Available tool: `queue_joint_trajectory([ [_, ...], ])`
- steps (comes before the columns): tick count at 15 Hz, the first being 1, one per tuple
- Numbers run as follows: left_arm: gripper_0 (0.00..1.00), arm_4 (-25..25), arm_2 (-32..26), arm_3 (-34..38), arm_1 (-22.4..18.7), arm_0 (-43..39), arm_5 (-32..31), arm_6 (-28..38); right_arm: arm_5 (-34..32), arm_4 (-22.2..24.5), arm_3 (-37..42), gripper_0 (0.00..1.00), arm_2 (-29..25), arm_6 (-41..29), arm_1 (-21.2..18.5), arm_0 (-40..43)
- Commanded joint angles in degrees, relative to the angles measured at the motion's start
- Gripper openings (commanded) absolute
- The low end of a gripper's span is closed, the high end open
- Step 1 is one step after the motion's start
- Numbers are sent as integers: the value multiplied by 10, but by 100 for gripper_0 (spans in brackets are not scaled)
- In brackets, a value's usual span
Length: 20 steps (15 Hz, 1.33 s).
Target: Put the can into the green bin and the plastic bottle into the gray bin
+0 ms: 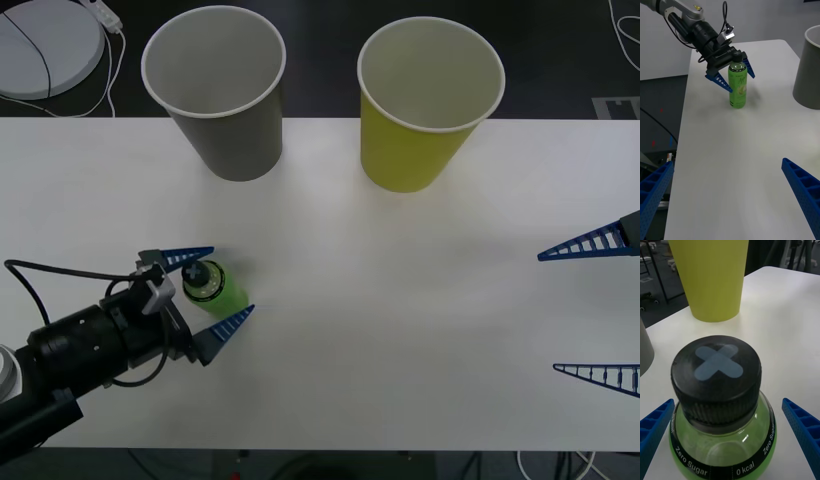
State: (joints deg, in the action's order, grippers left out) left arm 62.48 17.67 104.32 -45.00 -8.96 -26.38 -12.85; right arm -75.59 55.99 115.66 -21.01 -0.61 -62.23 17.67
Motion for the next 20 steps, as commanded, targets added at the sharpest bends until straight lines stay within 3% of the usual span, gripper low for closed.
queue_joint_trajectory([
  [1,100,1,0,-1,2,2,2,1,0,0,0,100,0,0,0,0],
  [5,98,9,0,0,13,2,1,4,0,0,0,100,0,0,0,0],
  [6,74,12,0,0,16,2,2,4,0,0,0,100,0,0,0,0],
  [7,41,15,0,0,17,3,1,4,0,0,0,100,0,0,0,0],
  [8,0,19,1,0,18,6,0,4,0,0,0,100,0,0,0,0],
  [20,0,15,0,1,23,8,-3,16,0,0,0,100,0,0,0,0],
])
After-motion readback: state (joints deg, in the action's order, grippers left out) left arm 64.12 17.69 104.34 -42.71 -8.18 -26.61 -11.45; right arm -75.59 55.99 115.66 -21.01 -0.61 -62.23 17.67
